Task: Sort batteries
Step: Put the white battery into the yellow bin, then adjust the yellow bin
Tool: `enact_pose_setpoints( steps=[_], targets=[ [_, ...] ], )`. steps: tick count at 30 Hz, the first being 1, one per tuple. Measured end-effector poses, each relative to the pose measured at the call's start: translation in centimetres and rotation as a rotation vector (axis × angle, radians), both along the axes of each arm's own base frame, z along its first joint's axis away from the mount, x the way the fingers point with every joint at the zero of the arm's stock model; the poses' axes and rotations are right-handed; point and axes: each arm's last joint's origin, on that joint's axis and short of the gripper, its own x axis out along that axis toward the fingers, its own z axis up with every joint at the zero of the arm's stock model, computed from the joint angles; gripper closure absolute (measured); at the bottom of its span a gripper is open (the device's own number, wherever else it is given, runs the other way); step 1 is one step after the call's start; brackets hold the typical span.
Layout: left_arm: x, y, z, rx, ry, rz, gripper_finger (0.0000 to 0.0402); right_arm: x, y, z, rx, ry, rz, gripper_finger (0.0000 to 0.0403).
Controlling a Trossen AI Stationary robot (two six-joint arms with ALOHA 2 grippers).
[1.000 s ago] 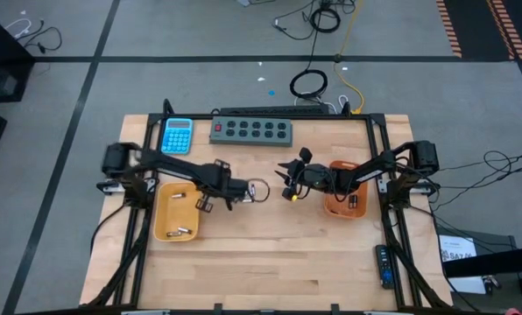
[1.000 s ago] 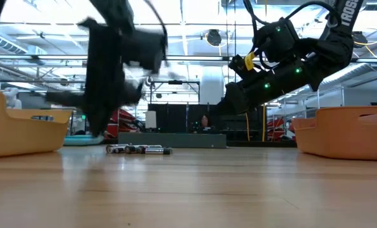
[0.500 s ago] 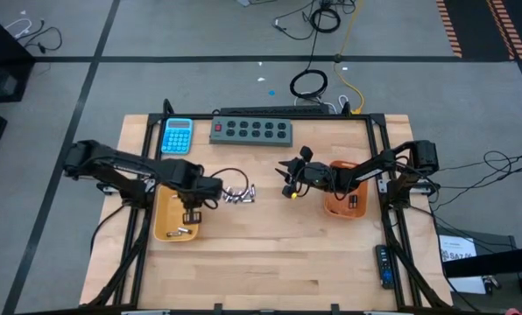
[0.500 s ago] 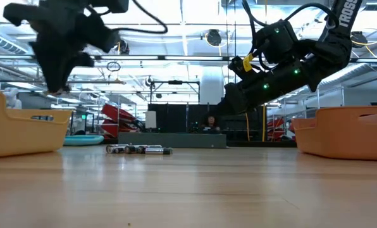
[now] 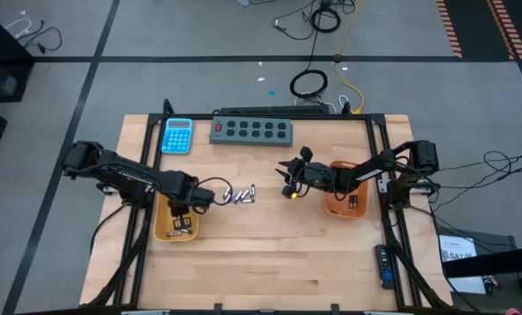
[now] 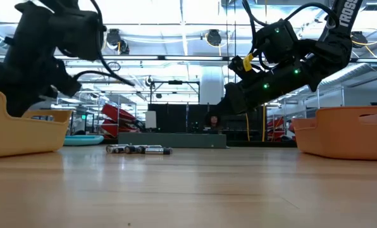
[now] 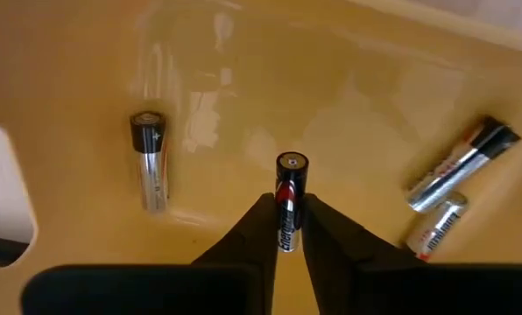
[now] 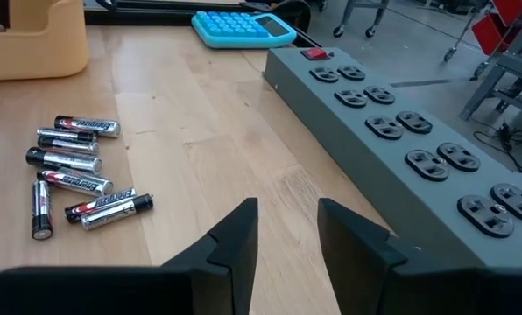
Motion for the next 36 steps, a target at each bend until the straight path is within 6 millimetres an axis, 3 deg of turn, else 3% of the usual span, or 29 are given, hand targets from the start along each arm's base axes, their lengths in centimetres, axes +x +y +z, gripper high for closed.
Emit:
enact_pose_setpoints(
  steps=[12,23,27,36],
  targets=[
    [-0.1,0.4,-0.3,0.104,-0.009,-0.02,0.0329,0.0,0.0,0.0,0.003,-0.004,-0.001,0.0291],
    [-0.6,1.1,-0.5,0.243,0.008,-0.063,0.0232,0.0,0.0,0.0,0.003,-0.004,0.002,0.0291],
    [-0.4,2.0,-1.1,0.17,0.016,-0.036,0.0234,0.0,0.0,0.1,0.002,-0.009,0.003,0.0291],
    [0.5,4.5,-2.5,0.191,0.051,0.138,0.0265,0.1,0.1,0.1,0.01,-0.017,0.027,0.0291]
  ],
)
